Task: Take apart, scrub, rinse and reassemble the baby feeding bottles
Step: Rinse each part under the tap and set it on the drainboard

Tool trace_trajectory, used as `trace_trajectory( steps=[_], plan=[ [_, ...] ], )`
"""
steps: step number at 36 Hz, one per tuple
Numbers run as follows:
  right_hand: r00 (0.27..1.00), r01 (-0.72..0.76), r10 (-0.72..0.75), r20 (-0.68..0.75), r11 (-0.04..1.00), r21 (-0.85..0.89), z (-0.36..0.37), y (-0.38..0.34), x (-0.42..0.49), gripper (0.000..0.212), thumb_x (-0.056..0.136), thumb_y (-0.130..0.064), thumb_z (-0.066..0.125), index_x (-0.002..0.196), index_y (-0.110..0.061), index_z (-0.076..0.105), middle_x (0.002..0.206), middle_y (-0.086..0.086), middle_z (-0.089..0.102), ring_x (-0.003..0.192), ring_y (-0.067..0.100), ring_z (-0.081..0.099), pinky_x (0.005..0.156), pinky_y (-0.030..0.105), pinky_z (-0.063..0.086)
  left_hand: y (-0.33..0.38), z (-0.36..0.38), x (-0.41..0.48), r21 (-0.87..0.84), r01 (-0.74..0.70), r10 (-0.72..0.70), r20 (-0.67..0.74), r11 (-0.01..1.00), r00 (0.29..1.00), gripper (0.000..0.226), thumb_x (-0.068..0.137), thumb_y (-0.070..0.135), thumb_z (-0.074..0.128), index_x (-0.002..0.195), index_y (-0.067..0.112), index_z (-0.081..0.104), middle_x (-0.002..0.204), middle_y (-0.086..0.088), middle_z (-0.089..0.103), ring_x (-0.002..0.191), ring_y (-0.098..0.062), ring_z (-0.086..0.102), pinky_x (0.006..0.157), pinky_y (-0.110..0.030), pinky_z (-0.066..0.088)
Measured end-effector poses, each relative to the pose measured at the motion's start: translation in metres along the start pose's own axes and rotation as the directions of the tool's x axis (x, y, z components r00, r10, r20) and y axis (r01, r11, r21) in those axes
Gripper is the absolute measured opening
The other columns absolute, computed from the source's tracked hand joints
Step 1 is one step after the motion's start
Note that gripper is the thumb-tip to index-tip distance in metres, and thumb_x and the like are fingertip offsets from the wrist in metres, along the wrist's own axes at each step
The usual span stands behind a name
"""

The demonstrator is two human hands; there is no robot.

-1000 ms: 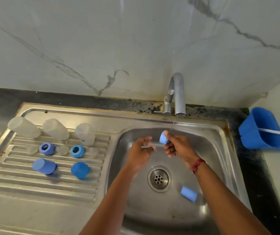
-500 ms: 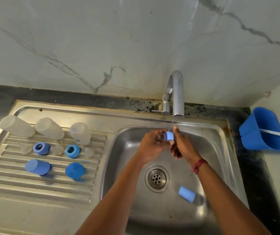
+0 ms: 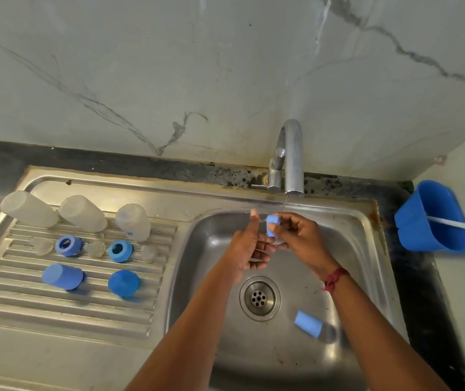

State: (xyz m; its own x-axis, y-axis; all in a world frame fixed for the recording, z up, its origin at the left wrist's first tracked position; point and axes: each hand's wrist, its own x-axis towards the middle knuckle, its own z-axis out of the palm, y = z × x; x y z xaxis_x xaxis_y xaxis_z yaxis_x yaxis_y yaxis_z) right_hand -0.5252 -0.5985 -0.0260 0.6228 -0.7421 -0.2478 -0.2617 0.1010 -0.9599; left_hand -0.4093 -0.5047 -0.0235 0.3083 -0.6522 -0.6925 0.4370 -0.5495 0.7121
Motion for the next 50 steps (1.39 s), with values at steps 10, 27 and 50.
trace_trajectory(
  steps=[10, 27, 50],
  plan=[
    [0.984, 0.045, -0.085, -0.154, 0.968, -0.247, 0.005, -0.015, -0.001, 0.013, 0.08, -0.039, 0.079, 0.088, -0.034, 0.071, 0.085, -0.008, 0.072, 0.079, 0.01, 0.069, 0.069, 0.032, 0.06, 0.003, -0.002, -0.009, -0.373, -0.081, 0.13, 0.108, 0.924, 0.986, 0.033, 0.098, 0.028, 0.057, 0.123, 0.008, 0.063, 0.12, -0.021, 0.068, 0.102, -0.031, 0.07, 0.088, -0.043, 0.053],
    [0.963, 0.175, -0.203, -0.179, 0.971, -0.161, -0.001, -0.01, -0.008, 0.046, 0.067, -0.007, 0.089, 0.097, -0.035, 0.069, 0.109, -0.007, 0.065, 0.097, 0.009, 0.065, 0.079, 0.014, 0.051, 0.001, 0.006, -0.004, -0.136, -0.081, 0.084, 0.017, 0.987, 0.996, 0.017, 0.091, 0.016, 0.067, 0.108, 0.011, 0.07, 0.092, -0.005, 0.07, 0.081, -0.015, 0.064, 0.069, -0.029, 0.052],
    [0.991, -0.109, 0.127, -0.04, 0.948, 0.298, 0.014, -0.008, -0.013, 0.029, 0.086, -0.037, 0.066, 0.101, -0.012, 0.069, 0.076, 0.011, 0.065, 0.057, 0.015, 0.058, 0.051, 0.028, 0.051, -0.034, -0.026, -0.02, -0.296, -0.045, -0.073, -0.377, 0.954, 0.923, 0.007, 0.097, 0.01, 0.054, 0.097, 0.011, 0.061, 0.08, -0.008, 0.059, 0.068, -0.018, 0.051, 0.056, -0.027, 0.038]
  ],
)
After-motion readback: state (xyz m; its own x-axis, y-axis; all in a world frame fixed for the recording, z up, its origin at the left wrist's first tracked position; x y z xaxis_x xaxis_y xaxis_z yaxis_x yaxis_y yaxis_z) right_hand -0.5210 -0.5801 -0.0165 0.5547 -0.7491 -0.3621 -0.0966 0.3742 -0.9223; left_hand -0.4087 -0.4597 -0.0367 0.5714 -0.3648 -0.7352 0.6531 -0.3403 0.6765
